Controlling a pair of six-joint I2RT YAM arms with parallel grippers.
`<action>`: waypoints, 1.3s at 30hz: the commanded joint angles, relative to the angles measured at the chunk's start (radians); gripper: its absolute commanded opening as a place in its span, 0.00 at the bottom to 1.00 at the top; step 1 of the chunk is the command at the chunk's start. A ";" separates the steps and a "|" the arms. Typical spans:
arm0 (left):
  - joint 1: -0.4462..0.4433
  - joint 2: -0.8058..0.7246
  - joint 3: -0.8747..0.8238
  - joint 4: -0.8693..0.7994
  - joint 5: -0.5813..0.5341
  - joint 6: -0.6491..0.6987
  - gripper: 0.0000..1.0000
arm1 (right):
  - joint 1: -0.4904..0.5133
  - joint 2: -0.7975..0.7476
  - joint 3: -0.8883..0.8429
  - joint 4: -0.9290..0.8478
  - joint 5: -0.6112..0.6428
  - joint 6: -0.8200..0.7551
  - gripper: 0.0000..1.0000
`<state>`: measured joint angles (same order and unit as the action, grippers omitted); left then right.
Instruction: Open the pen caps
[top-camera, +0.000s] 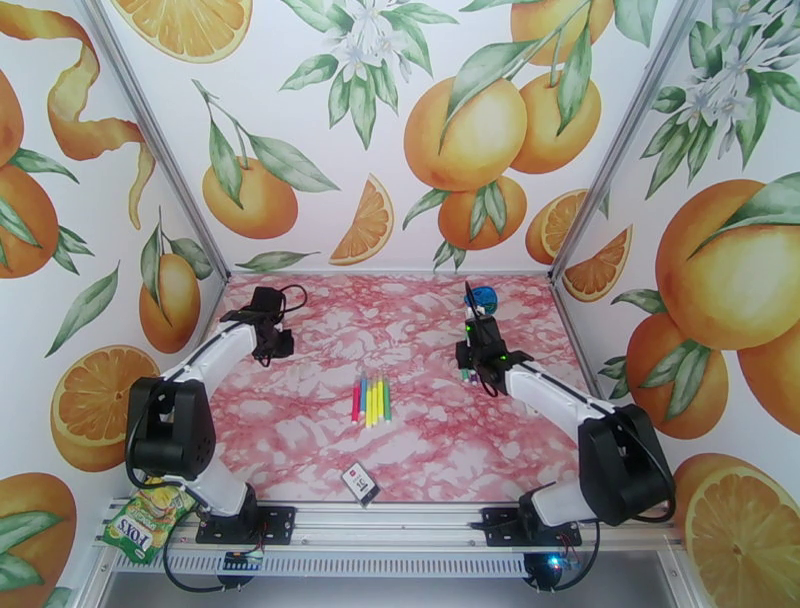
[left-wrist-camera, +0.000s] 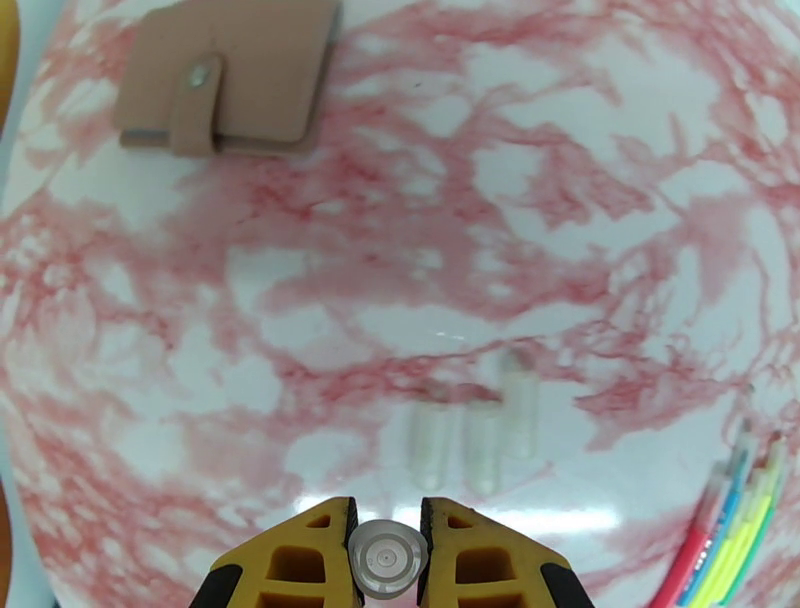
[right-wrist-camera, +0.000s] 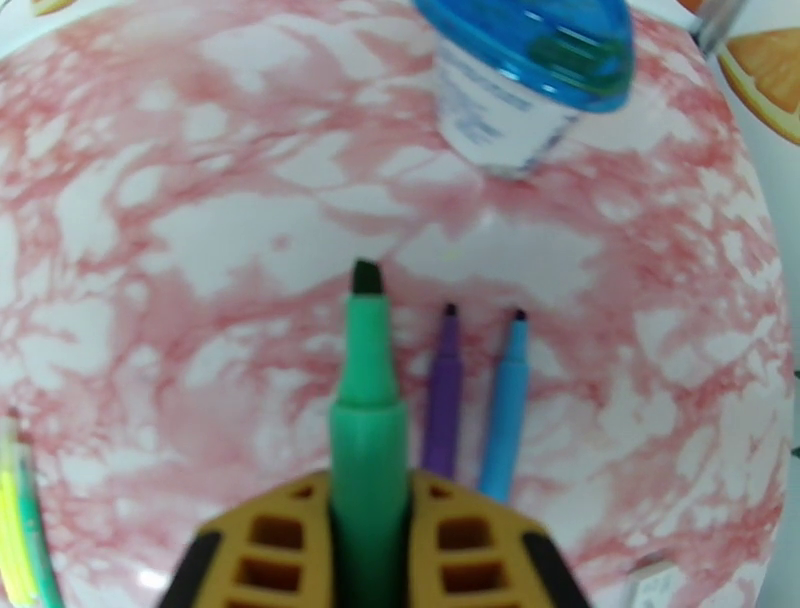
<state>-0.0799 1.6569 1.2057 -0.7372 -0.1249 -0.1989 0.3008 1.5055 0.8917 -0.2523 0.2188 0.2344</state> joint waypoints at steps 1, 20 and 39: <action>0.012 0.023 -0.014 0.001 -0.030 0.018 0.00 | -0.032 0.034 0.039 -0.066 0.054 -0.005 0.00; 0.041 0.181 -0.006 -0.006 0.007 0.044 0.00 | -0.174 0.217 0.112 -0.158 0.058 -0.002 0.00; 0.047 0.237 0.008 -0.013 0.034 0.049 0.05 | -0.198 0.311 0.163 -0.203 0.013 0.005 0.14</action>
<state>-0.0395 1.8744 1.1984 -0.7406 -0.1051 -0.1570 0.1104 1.7996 1.0241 -0.4282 0.2523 0.2279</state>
